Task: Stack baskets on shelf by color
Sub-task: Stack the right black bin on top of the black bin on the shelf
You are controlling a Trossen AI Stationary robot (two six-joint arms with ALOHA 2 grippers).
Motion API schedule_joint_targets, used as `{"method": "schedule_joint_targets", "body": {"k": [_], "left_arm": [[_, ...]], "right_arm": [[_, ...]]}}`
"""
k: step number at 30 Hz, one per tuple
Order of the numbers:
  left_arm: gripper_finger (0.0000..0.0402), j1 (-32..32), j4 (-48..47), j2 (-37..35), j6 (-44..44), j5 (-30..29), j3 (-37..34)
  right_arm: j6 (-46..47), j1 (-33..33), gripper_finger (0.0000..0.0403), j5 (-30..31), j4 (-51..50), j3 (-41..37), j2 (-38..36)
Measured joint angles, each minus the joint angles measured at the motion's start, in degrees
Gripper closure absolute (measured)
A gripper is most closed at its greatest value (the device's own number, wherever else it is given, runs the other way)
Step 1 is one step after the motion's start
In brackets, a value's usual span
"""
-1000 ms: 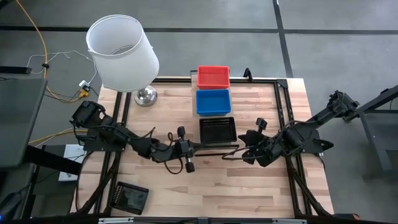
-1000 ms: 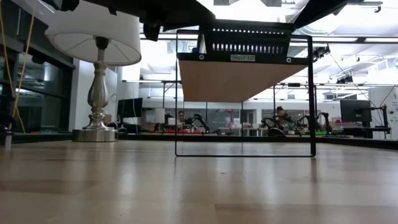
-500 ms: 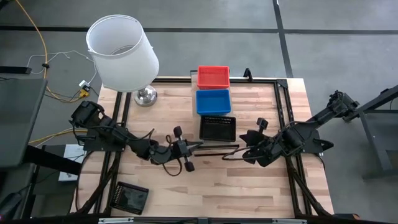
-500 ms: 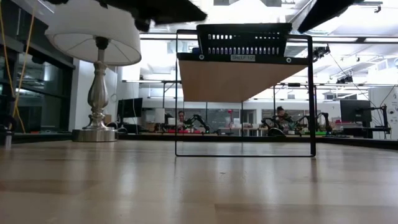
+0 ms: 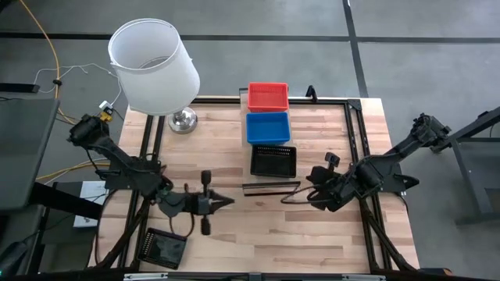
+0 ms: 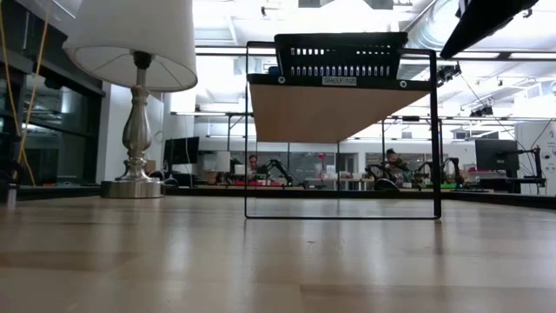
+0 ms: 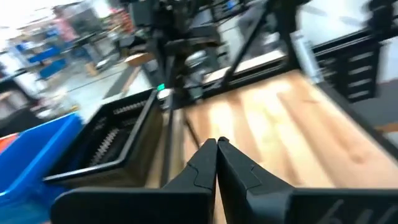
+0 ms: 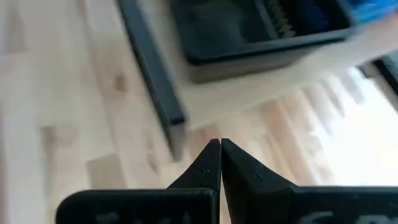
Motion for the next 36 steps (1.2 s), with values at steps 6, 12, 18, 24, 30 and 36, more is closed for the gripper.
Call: {"method": "schedule_joint_targets", "body": {"k": [6,12,18,24,30,36], "left_arm": [[0.0401,-0.22,10.26,-6.02,3.46,1.81,-9.24],[0.0401,-0.56,19.24,-12.65,5.56,0.13,-17.0],[0.0401,-0.52,20.08,-16.44,4.05,0.39,-19.82],[0.0401,-0.88,20.33,-16.78,4.05,2.05,-19.81],[0.0401,-0.88,20.33,-16.78,4.05,2.63,-19.79],[0.0401,-0.88,20.33,-16.78,4.05,2.65,-19.79]], "right_arm": [[-4.92,2.07,0.0403,-0.31,9.05,-1.93,0.04],[-16.92,1.27,0.0403,2.46,20.88,-1.91,0.02],[-24.76,-1.9,0.0403,0.83,26.64,-1.91,0.02],[-28.65,-5.06,0.0403,-4.57,26.59,-1.93,0.04],[-29.53,-6.52,0.0403,-7.1,24.31,-1.93,0.07],[-27.58,-8.09,0.0403,-7.52,19.78,-1.95,0.09]]}}
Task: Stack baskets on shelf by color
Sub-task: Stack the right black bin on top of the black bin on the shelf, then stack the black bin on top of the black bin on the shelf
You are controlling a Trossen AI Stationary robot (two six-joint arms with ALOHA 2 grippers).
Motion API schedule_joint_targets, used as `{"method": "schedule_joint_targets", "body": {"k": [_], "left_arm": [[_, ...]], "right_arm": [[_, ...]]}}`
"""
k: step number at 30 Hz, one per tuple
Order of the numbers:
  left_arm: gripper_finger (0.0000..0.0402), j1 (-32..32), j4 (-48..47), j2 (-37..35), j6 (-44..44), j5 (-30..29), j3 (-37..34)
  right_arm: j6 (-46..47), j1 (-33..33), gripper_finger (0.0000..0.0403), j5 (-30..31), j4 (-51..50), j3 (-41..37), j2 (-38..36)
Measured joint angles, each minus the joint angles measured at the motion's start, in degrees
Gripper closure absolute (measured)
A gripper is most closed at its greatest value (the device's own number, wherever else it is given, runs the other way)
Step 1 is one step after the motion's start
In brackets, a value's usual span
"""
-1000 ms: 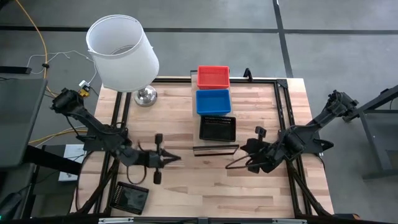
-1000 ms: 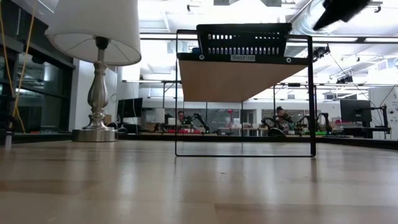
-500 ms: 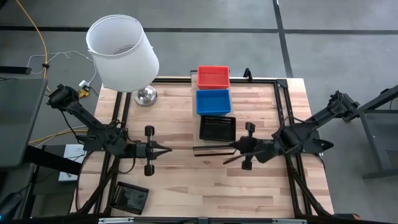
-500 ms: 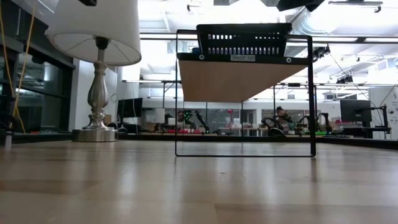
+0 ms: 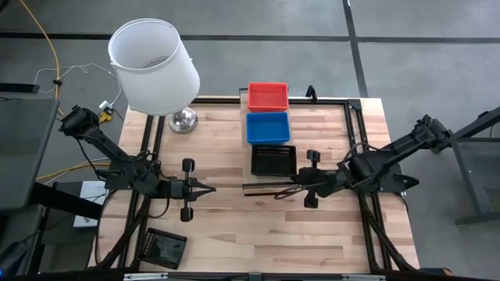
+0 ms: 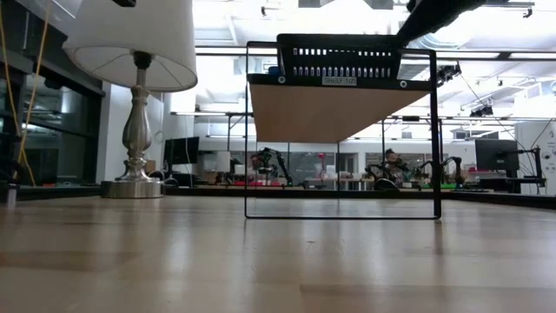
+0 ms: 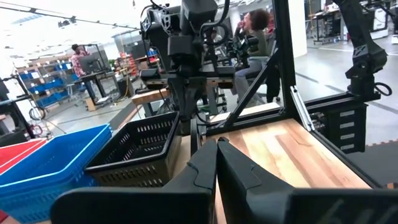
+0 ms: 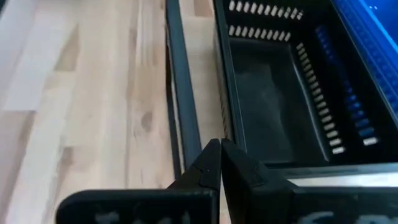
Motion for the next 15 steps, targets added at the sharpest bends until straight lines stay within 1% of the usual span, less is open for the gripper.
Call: {"method": "schedule_joint_targets", "body": {"k": [8,11,13,15], "left_arm": [[0.0401,0.0,0.0,0.0,0.0,-0.04,0.0],[0.0401,-0.17,-0.02,0.0,-0.07,-0.12,0.0],[0.0401,-0.89,-0.02,-0.01,-0.16,-0.42,0.0],[0.0401,-2.0,-0.02,-0.04,0.03,-1.48,0.01]], "right_arm": [[-1.81,-1.86,0.0403,0.75,-0.19,0.0,0.0],[-3.17,-1.85,0.0403,-1.12,-0.36,0.53,-0.02],[-3.17,-0.27,0.0403,-2.99,-1.98,2.44,-0.65],[-3.03,2.38,0.0403,-2.27,-3.69,4.66,-2.04]]}}
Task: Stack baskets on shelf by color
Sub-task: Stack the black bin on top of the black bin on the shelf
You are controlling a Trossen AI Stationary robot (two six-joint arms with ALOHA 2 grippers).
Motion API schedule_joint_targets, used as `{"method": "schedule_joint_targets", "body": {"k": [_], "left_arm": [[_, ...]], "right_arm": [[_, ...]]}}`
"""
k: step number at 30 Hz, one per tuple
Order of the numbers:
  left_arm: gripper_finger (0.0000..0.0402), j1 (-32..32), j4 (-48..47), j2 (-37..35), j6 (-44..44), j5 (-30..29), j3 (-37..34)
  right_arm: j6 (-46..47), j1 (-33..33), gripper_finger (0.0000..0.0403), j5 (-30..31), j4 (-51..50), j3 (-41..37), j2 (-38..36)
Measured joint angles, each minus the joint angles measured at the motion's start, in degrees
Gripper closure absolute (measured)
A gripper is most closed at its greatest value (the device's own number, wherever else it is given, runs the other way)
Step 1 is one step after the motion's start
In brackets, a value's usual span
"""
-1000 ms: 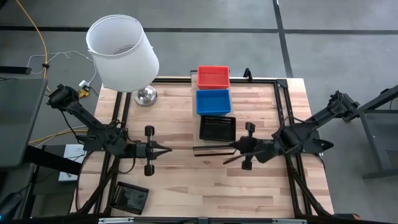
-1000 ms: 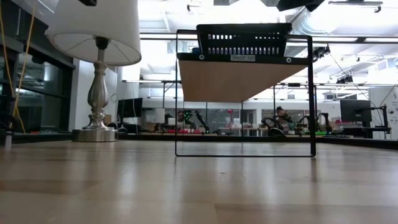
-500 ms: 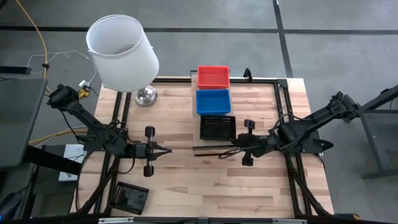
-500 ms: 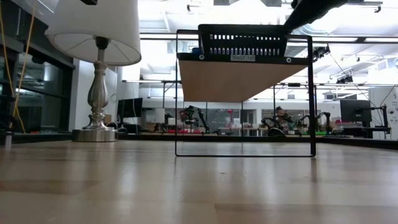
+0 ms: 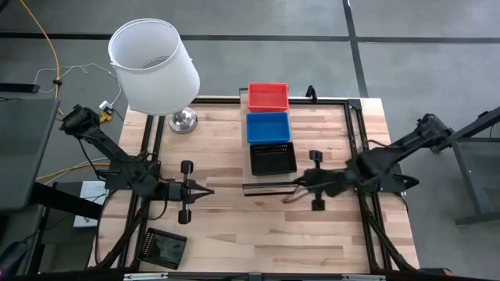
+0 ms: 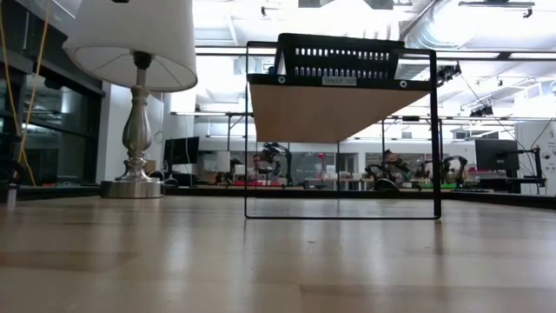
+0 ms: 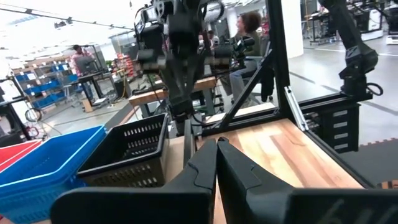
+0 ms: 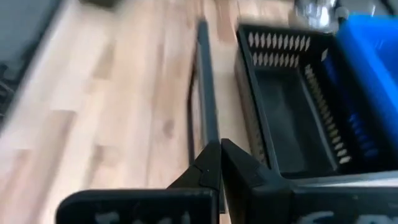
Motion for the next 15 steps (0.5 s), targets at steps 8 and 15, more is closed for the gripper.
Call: {"method": "schedule_joint_targets", "body": {"k": [8,15], "left_arm": [[0.0401,0.07,-0.99,-0.05,-8.54,-0.05,0.08],[0.0386,0.7,-21.05,0.74,-25.37,2.27,9.26]], "right_arm": [[1.16,11.15,0.0403,9.91,-2.53,1.98,-7.55],[5.9,14.72,0.0403,16.3,-5.88,-2.65,-12.33]]}}
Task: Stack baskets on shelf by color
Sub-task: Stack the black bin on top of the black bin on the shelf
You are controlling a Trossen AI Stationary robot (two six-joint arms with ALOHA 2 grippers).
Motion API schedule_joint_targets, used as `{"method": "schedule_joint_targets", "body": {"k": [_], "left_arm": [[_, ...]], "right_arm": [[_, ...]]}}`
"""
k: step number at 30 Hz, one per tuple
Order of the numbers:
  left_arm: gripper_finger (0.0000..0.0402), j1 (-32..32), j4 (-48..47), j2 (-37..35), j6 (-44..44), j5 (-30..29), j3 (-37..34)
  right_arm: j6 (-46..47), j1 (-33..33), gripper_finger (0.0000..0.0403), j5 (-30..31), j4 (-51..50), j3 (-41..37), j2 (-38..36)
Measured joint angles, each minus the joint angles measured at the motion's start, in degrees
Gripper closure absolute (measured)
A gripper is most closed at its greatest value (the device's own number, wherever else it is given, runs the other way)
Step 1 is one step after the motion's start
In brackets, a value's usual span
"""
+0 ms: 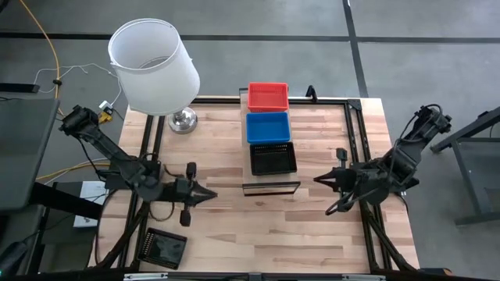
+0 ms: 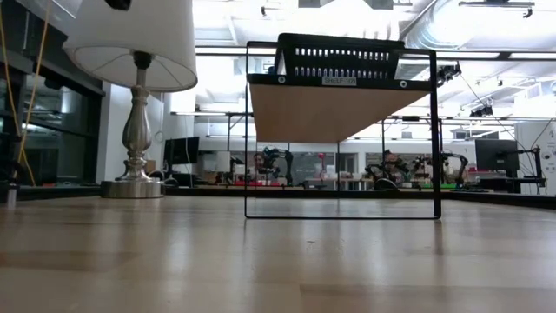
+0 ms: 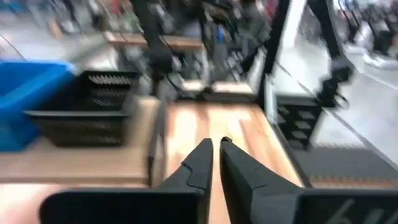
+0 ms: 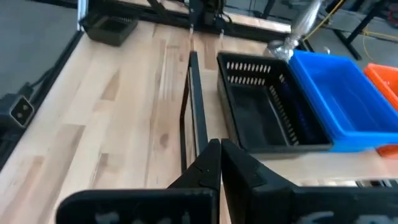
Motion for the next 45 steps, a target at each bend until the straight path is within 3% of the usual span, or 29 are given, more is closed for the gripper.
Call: {"method": "schedule_joint_targets", "body": {"k": [9,15,18,21,34,38,45], "left_arm": [[0.0308,-5.72,-45.9,15.19,-22.67,8.96,27.13],[0.0264,-10.49,-62.95,28.27,-41.12,25.91,37.08],[0.0258,-13.16,-64.94,32.91,-44.83,33.4,37.99],[0.0257,-15.86,-67.24,36.61,-47.89,35.91,37.98],[0.0257,-19.66,-69.91,40.3,-49.04,32.98,37.96],[0.0258,-18.06,-70.05,40.3,-52.71,35.99,36.22],[0.0291,-17.86,-70.09,40.3,-47.65,36.4,34.75]], "right_arm": [[1.19,0.0,0.0403,0.07,-0.98,-1.7,-1.17],[1.61,-0.04,0.0403,0.25,-0.99,-1.7,-1.17],[2.3,-0.04,0.0403,0.29,-0.97,-1.7,-1.17],[2.67,-0.04,0.0403,0.29,-1.21,-1.7,-1.17],[2.81,-0.13,0.0403,0.43,-1.87,-1.7,-1.14],[3.15,-0.13,0.0403,0.43,-1.87,-1.7,-1.12],[2.8,-0.12,0.0403,1.8,-1.85,-1.7,-1.12]]}}
